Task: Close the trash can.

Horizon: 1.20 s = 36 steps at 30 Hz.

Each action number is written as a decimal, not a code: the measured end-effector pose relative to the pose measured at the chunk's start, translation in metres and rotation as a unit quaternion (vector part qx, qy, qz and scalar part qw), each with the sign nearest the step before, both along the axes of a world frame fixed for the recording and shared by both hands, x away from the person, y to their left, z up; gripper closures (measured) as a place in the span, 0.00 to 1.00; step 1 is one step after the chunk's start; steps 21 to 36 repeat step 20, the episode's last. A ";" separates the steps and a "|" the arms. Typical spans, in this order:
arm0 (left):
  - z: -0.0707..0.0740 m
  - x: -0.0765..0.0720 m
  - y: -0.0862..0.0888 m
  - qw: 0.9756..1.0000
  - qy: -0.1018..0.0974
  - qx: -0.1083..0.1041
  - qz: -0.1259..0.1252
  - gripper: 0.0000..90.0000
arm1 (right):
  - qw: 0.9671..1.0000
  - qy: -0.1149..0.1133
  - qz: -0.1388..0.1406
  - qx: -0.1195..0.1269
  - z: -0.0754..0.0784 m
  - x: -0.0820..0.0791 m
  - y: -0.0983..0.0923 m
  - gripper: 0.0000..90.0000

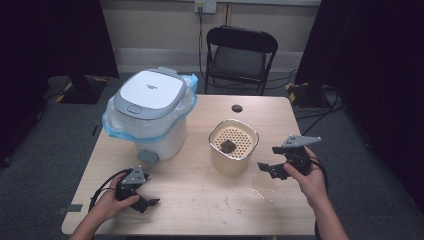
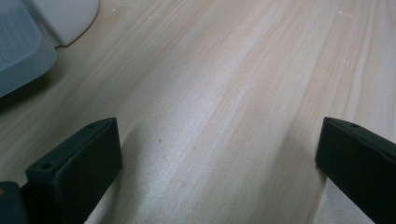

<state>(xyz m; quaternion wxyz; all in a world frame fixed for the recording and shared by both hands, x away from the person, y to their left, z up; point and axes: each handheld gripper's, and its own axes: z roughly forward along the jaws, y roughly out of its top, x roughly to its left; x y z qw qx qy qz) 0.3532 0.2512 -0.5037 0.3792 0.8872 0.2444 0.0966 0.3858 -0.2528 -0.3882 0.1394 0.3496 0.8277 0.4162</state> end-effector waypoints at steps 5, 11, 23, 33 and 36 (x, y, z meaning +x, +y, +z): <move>0.000 0.000 0.000 1.000 0.001 -0.002 0.001 0.00 | 1.000 0.004 -0.004 -0.005 -0.013 -0.004 -0.004 0.16; 0.000 0.000 0.000 1.000 0.000 0.000 0.000 0.00 | 1.000 0.010 -0.003 -0.009 -0.029 -0.010 -0.005 0.16; 0.000 0.000 0.000 1.000 0.000 0.000 0.000 0.00 | 0.999 0.014 0.004 -0.030 -0.047 -0.018 -0.002 0.16; 0.000 0.000 0.000 1.000 0.000 0.000 0.000 0.00 | 0.999 0.014 0.004 -0.030 -0.047 -0.018 -0.002 0.16; 0.000 0.000 0.000 1.000 0.000 0.000 0.000 0.00 | 0.999 0.014 0.004 -0.030 -0.047 -0.018 -0.002 0.16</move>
